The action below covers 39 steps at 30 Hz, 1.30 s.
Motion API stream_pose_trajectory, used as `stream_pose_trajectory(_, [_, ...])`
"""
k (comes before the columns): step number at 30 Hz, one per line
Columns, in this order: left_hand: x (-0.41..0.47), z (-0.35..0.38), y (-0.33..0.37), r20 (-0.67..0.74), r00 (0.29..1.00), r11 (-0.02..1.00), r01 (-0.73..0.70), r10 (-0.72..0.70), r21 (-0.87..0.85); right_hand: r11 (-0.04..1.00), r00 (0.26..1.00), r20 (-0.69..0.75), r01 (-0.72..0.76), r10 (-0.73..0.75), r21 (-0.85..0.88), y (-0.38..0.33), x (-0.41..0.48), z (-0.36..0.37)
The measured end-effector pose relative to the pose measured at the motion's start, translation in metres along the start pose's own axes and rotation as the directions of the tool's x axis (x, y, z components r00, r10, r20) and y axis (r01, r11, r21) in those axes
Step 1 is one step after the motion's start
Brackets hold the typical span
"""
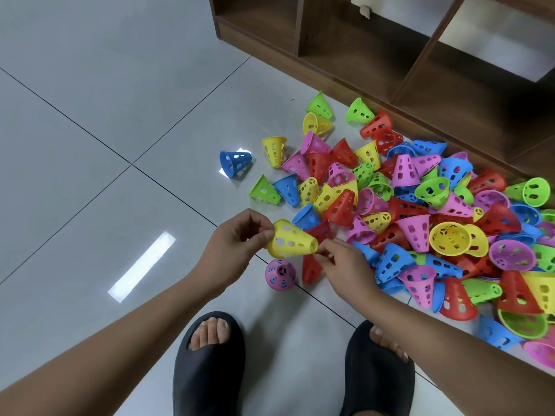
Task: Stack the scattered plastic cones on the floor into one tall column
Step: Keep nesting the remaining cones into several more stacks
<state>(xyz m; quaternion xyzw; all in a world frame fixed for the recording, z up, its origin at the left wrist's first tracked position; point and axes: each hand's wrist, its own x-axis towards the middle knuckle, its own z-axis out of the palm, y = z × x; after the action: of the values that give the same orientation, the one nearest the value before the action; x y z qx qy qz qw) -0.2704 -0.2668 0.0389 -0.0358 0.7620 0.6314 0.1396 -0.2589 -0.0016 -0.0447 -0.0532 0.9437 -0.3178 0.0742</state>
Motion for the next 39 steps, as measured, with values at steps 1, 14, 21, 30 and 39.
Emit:
stream_pose_trajectory(1, [-0.001,0.002,-0.003,0.038,0.999,0.999,0.024,-0.022,-0.044,1.000,1.000,-0.009,0.001,-0.001,0.008,0.001,0.000,-0.002])
stream_pose_trajectory(14, [-0.003,0.008,-0.076,0.110,0.982,0.946,0.117,-0.157,0.303,0.441,0.875,0.296,-0.454,0.382,0.774,-0.019,0.004,-0.047])
stream_pose_trajectory(21, [0.001,0.011,-0.091,0.100,0.977,0.897,0.131,-0.190,0.422,0.441,0.821,0.537,-0.561,0.192,0.700,-0.041,-0.009,-0.022])
stream_pose_trajectory(30, [0.026,-0.002,-0.086,0.085,0.977,0.849,0.127,-0.197,0.512,0.688,0.827,0.462,-0.539,0.322,0.486,-0.033,0.007,0.005])
stream_pose_trajectory(39, [0.085,-0.020,-0.059,-0.015,0.999,0.787,-0.024,0.042,0.617,0.905,0.962,0.155,0.264,-0.223,-0.333,-0.008,0.041,-0.023])
